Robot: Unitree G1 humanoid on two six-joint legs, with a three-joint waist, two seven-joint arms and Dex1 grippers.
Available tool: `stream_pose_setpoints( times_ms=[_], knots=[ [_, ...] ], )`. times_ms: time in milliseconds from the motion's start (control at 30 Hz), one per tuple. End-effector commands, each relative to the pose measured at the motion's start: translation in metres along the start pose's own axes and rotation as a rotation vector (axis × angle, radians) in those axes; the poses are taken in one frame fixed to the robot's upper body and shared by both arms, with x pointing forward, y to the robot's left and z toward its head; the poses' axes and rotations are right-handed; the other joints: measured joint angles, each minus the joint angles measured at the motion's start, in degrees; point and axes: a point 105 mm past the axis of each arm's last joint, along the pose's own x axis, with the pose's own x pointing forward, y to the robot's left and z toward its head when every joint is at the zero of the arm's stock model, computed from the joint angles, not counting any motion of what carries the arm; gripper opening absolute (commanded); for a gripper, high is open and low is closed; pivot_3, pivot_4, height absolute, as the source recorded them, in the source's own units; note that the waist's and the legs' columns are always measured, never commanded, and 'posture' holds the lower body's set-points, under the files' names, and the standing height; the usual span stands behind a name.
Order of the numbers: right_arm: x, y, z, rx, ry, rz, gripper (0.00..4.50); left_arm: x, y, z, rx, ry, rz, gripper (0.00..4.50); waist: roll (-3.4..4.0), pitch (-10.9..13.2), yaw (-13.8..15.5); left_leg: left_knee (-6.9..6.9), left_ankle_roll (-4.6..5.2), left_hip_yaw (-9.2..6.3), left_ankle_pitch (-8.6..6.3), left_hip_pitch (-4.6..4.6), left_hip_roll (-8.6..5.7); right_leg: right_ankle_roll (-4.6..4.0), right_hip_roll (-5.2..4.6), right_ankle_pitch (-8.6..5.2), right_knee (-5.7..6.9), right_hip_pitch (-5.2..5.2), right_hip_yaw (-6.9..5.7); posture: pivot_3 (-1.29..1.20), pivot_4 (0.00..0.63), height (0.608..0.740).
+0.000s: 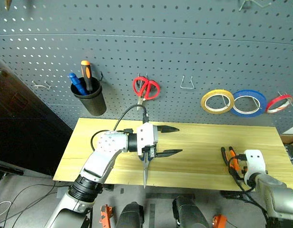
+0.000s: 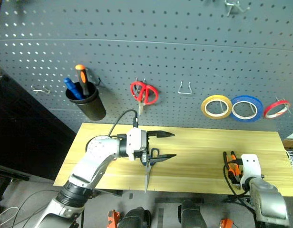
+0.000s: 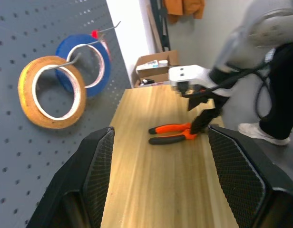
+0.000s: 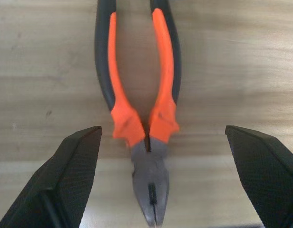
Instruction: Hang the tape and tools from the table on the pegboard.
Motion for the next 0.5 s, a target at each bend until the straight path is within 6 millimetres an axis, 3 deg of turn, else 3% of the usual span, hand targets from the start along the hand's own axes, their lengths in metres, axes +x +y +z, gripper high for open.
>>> stream_pose_setpoints(
  times_ms=[33, 367, 500],
  knots=[
    [0.011, 0.001, 0.010, 0.006, -0.007, 0.044, 4.47, 0.001, -0.003, 0.007, 0.029, -0.018, -0.007, 3.32, 0.00, 0.00, 0.09, 0.00, 0.01, -0.04, 0.00, 0.00, 0.03, 0.00, 0.01, 0.00, 0.01, 0.00, -0.03, -0.04, 0.220, 0.740],
    [0.025, 0.000, 0.011, 0.004, 0.017, 0.061, 4.47, 0.001, -0.003, 0.006, 0.029, -0.014, -0.005, 3.32, 0.00, 0.00, 0.58, -0.04, -0.02, -0.19, 0.03, -0.14, -0.04, -0.01, -0.10, 0.00, -0.07, -0.01, -0.07, -0.03, 0.219, 0.740],
    [0.039, -0.004, 0.001, 0.032, 0.111, 0.062, 4.47, 0.000, -0.003, 0.004, 0.028, -0.005, -0.005, 3.32, -0.01, 0.00, 0.30, -0.03, 0.01, -0.17, 0.03, -0.07, -0.02, -0.02, -0.08, 0.01, -0.03, 0.00, -0.10, -0.02, 0.217, 0.740]
  ],
)
